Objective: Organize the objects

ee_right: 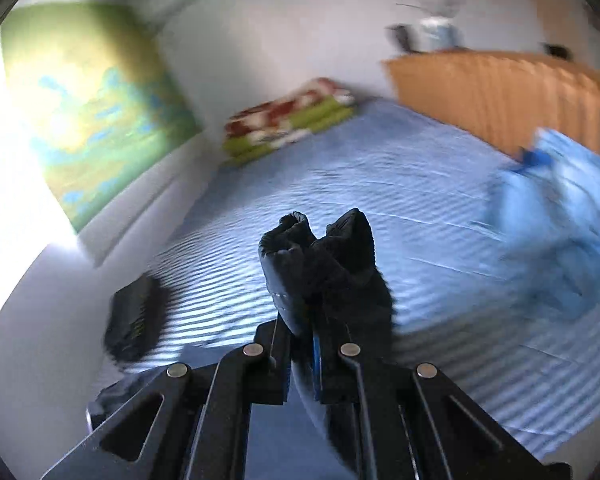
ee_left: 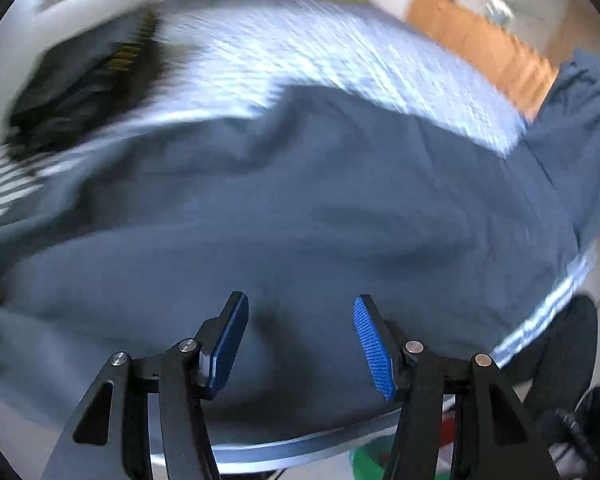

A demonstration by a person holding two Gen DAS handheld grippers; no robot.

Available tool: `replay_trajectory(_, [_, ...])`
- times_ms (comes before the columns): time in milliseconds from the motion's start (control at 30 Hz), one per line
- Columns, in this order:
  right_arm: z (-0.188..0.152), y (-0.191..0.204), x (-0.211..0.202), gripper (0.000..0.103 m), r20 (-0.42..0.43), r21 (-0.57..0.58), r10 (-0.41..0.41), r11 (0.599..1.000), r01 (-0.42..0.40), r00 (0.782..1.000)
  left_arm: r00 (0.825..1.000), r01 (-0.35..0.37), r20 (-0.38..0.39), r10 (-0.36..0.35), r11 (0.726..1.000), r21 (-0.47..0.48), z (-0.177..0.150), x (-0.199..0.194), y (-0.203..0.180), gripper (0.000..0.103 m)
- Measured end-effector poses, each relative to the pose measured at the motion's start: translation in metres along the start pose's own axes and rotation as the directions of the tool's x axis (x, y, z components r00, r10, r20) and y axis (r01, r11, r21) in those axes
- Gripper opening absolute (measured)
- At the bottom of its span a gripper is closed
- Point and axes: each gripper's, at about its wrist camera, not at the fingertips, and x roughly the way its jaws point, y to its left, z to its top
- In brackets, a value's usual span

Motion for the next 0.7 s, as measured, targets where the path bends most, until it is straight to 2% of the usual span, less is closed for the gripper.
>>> replay_trajectory(100, [-0.005,0.072,0.026,0.007,-0.042,-0.102,0.083,0.991,-0.087,0.996,0.995,-0.066,0.071,0.071,0.995,-0.076,-0.001,-0.033,0.052,0.059])
replay_trajectory(200, [-0.025,0.150,0.060,0.007,-0.109,-0.209,0.149,0.963,-0.169,0.983,0.985,-0.114,0.109,0.132,0.981,-0.159,-0.010,-0.060,0.103,0.059])
replay_trajectory(367, [-0.090,0.265,0.125,0.007,-0.226,-0.315,0.211,0.908,-0.276,0.951,0.977,-0.137,0.117,0.176,0.949,-0.283,-0.030,-0.082,0.183,0.059])
replay_trajectory(400, [-0.109,0.288,0.144,0.007,-0.268,-0.324,0.218,0.897,-0.301,0.938,0.977,-0.140,0.116,0.181,0.945,-0.296,-0.034,-0.083,0.194,0.059])
replay_trajectory(533, [-0.186,0.357,0.194,0.007,-0.360,-0.399,0.184,0.856,-0.329,0.915,0.974,-0.156,0.104,0.199,0.933,-0.324,-0.048,-0.083,0.226,0.059])
replay_trajectory(600, [-0.228,0.378,0.210,0.007,-0.391,-0.449,0.153,0.829,-0.333,0.908,0.974,-0.159,0.102,0.203,0.930,-0.332,-0.053,-0.081,0.237,0.059])
replay_trajectory(700, [-0.271,0.388,0.225,0.007,-0.471,-0.442,0.124,0.824,-0.355,0.873,0.975,-0.136,0.117,0.186,0.928,-0.347,-0.058,-0.082,0.244,0.059])
